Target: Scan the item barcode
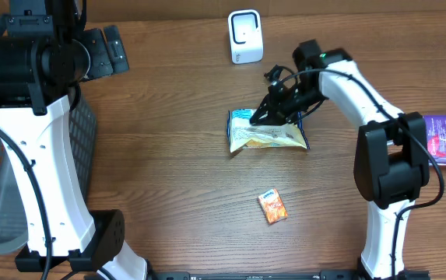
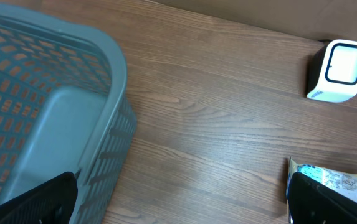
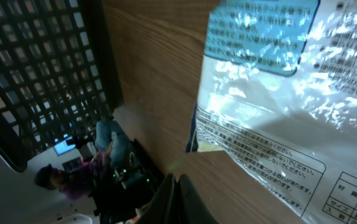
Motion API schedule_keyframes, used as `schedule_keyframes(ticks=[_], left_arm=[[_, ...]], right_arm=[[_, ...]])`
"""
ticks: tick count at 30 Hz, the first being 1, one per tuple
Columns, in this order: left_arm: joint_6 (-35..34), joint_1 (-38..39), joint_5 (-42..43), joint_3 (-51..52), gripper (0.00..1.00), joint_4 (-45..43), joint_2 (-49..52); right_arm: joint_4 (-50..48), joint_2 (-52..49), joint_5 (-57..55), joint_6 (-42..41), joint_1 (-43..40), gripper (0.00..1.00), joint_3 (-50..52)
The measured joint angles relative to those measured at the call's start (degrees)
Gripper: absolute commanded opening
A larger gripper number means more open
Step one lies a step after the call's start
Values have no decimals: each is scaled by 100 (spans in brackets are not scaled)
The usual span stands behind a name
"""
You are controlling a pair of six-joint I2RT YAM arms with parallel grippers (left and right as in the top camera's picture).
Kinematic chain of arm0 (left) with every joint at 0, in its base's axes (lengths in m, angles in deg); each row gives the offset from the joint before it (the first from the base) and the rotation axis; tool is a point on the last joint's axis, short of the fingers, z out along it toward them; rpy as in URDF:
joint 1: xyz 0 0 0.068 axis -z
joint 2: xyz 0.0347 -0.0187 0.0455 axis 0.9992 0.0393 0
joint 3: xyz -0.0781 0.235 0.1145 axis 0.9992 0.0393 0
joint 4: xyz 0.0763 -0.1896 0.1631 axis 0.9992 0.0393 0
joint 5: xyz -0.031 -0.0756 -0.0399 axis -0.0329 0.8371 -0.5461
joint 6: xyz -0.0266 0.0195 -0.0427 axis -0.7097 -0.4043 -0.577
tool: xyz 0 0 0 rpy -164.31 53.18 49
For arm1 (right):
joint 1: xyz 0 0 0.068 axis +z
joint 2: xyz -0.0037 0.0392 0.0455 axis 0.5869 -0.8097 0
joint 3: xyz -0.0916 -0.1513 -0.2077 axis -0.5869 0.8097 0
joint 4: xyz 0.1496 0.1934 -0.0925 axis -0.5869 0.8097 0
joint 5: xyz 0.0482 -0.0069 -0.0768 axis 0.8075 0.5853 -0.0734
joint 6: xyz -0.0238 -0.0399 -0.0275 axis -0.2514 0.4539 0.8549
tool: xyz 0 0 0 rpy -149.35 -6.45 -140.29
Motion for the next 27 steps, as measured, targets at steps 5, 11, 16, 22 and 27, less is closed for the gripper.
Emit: schedule_keyframes(ticks=[5, 11, 16, 22, 27], left_arm=[[0, 0, 2, 0, 100, 0, 0], [0, 0, 0, 0, 100, 4, 0], [0, 0, 0, 0, 100, 4, 0], [0, 0, -2, 0, 100, 2, 0], [0, 0, -17, 0, 100, 4, 0]], right_arm=[[-833, 4, 197, -20, -24, 4, 782], [-2354, 4, 197, -374, -15, 4, 1891], [-2428, 52, -446, -605, 39, 4, 1965], [-2055, 133, -811, -463, 160, 4, 1803], [-782, 280, -1204, -376, 234, 4, 1220]])
